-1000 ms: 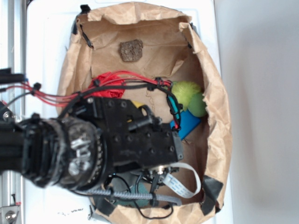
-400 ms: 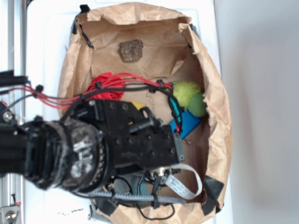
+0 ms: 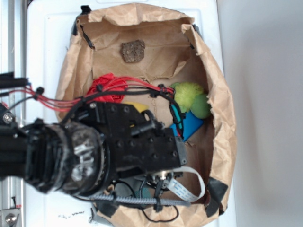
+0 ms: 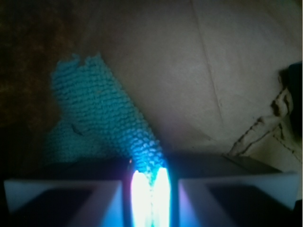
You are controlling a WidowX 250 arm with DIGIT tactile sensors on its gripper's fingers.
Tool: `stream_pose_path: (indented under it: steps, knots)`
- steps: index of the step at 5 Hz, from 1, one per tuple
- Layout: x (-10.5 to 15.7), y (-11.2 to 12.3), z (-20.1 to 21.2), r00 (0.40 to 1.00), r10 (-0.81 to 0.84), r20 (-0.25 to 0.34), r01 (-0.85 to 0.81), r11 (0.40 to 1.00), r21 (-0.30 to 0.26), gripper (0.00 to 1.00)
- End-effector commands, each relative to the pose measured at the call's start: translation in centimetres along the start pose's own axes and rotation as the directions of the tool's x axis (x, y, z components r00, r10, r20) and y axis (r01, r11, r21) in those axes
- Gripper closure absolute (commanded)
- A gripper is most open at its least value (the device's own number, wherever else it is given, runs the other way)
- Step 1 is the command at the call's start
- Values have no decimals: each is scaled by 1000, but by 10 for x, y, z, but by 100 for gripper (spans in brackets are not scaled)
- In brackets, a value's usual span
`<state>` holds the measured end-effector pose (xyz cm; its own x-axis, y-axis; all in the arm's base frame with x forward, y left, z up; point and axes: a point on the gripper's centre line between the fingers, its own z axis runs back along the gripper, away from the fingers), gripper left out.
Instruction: Grab the blue cloth.
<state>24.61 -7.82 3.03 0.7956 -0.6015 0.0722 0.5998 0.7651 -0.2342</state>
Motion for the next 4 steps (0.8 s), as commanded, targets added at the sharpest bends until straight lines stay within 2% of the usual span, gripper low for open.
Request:
stream_pose_path:
  steps: [1,2,3,4]
  knots:
    - [0,-2,17,999,-4,34,3,999,35,100]
    - [-1,12,44,990,81,114,-99,982,160,100]
    - [-5,32,76,956,199,213,-256,924,285,100]
    - [-9,37,96,933,245,262,-325,887,327,100]
